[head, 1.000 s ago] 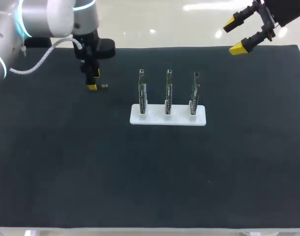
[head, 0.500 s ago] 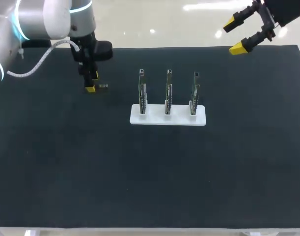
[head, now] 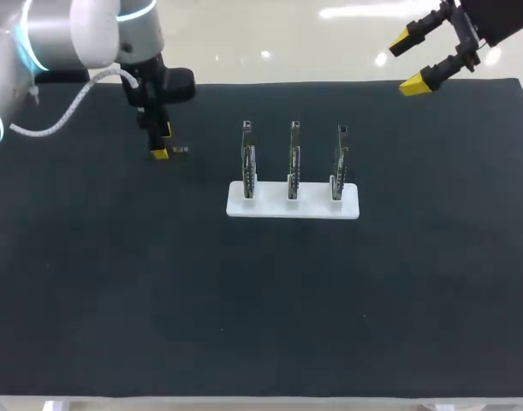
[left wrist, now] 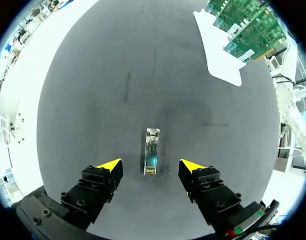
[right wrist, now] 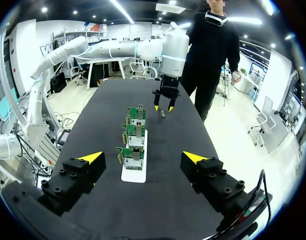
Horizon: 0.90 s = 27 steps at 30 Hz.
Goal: Pick up the optical module with the left hand, and insert it into the network port with the right hand.
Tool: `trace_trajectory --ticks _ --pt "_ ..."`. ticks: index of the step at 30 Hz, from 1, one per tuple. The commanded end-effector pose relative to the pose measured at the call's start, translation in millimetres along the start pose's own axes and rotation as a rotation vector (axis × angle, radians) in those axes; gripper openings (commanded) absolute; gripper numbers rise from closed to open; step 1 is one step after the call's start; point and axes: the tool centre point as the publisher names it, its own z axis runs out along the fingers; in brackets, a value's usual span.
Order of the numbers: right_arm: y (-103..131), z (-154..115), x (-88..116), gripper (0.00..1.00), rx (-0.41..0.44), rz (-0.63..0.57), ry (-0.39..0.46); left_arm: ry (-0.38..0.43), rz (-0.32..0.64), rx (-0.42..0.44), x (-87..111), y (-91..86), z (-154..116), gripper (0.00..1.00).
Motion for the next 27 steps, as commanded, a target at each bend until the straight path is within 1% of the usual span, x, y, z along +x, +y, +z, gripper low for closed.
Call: trace_trajectory --ticks 1,9,11,13,16,20,22,27 --pt "-0.5 0.4 0.1 1.0 -0.001 -0.001 -0.002 0.003 0.002 0.014 -1.0 6.8 -0.9 1.0" --pt "-0.5 0.4 0.1 1.0 -0.001 -0.001 -0.002 0.003 0.002 0.014 -1.0 6.8 -0.9 1.0" --pt "-0.5 0.4 0.1 1.0 -0.001 -0.001 -0.002 -0.008 -0.005 0.018 -1.1 2.2 -3.7 1.0" --pt "-0.5 0.4 0.1 1.0 -0.001 -0.001 -0.002 -0.023 -0.009 -0.008 -1.2 -1.2 -3.3 1.0" --pt "-0.5 0.4 0.1 1.0 -0.001 -0.001 -0.002 -0.021 -0.013 -0.017 -0.8 -1.9 -2.6 1.0" --pt "-0.5 0.4 0.1 1.0 -0.001 -0.001 -0.002 -0.012 -0.02 -0.028 -0.1 1.8 -0.3 1.0" --pt "-0.5 0.4 0.1 1.0 -0.001 -0.001 -0.002 -0.02 -0.026 -0.05 0.5 3.8 0.5 1.0" --pt "-0.5 0.4 0.1 1.0 -0.001 -0.001 -0.002 -0.022 -0.028 -0.061 0.9 4.7 5.2 1.0"
